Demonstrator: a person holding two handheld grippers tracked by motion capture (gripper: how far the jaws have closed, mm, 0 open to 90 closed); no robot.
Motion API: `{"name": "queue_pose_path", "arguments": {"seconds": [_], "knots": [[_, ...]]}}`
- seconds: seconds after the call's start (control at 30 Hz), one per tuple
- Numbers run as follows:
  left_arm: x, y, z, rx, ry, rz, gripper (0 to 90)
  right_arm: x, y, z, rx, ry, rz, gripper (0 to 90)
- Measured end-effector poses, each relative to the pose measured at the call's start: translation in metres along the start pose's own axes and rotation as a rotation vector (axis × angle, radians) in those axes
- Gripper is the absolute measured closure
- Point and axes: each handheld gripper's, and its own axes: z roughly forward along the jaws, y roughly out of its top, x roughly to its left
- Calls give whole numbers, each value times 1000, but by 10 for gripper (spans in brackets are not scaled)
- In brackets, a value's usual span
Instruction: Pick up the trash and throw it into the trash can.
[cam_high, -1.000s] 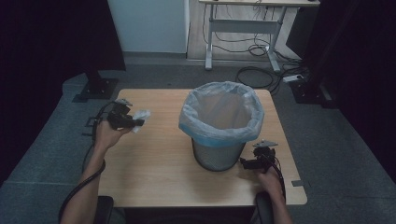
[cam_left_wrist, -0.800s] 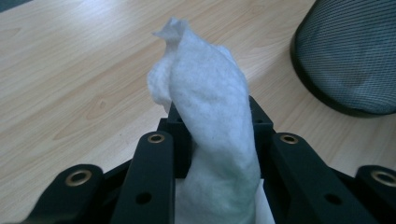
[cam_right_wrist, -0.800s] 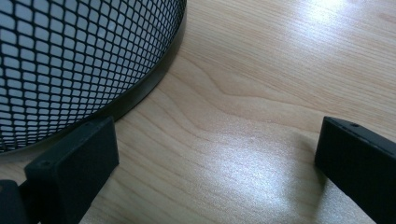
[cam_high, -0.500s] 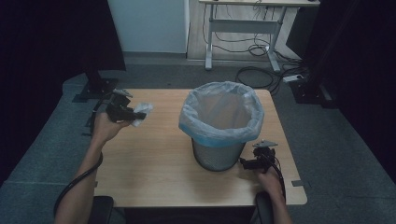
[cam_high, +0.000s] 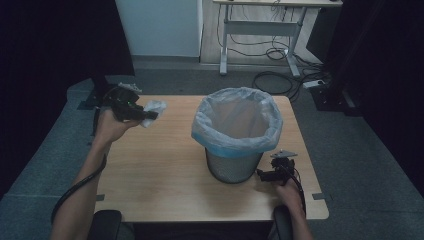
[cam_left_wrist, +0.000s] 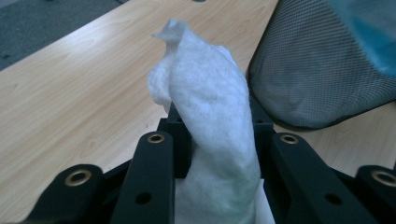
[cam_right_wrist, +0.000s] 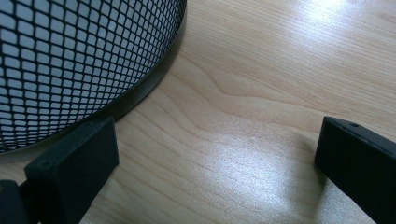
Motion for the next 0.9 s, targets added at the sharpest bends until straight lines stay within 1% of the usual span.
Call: {"name": "queue_pose_path", "arguments": {"seconds": [0.2, 0.37, 0.63, 0.9], "knots": [[-9, 17, -7, -4, -13, 25, 706, 0, 0, 0, 0, 1, -1, 0], [-19, 33, -13, -14, -30, 51, 706, 0, 0, 0, 0, 1, 0, 0], [-37, 58, -21, -37, -69, 85, 707, 0, 0, 0, 0, 1, 0, 0], [-53, 77, -23, -51, -105, 115, 707, 0, 0, 0, 0, 1, 0, 0]]}}
